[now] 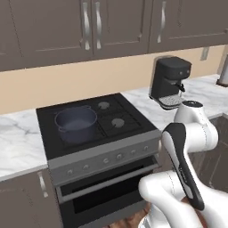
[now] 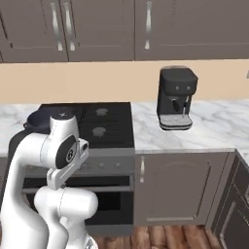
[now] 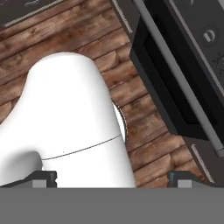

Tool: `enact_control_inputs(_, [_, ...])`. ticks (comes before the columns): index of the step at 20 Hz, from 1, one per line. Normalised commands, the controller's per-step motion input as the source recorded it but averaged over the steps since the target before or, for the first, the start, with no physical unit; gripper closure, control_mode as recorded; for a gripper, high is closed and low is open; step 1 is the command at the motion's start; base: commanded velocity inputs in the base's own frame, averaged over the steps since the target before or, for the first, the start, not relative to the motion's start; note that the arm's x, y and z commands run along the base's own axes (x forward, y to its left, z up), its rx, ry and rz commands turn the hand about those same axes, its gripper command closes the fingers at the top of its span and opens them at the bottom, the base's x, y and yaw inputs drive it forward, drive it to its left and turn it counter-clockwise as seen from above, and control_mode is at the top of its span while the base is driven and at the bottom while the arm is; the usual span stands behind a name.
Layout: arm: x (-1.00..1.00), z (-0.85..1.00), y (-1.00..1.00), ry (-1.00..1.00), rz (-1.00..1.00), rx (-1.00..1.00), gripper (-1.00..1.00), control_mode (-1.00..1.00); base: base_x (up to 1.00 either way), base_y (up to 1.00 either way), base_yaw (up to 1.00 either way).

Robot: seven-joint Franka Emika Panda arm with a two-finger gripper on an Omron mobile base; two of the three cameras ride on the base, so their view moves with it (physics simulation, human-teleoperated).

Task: Move the pot and pan from the stove into the sink.

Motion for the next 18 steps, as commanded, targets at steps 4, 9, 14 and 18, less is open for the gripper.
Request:
enact_control_inputs(4, [0.00,0.00,0.00,0.00,0.00,0.00,-1.00,1.00,-0.02,0.01,0.31])
enact_control_inputs(9, [0.00,0.00,0.00,0.00,0.00,0.00,-1.00,1.00,0.00,0.00,0.21])
enact_control_inputs(14, [0.00,0.00,0.00,0.00,0.00,0.00,-1.00,1.00,0.03,0.00,0.02])
enact_control_inputs(18, [0.00,0.00,0.00,0.00,0.00,0.00,-1.00,1.00,0.55,0.02,0.04])
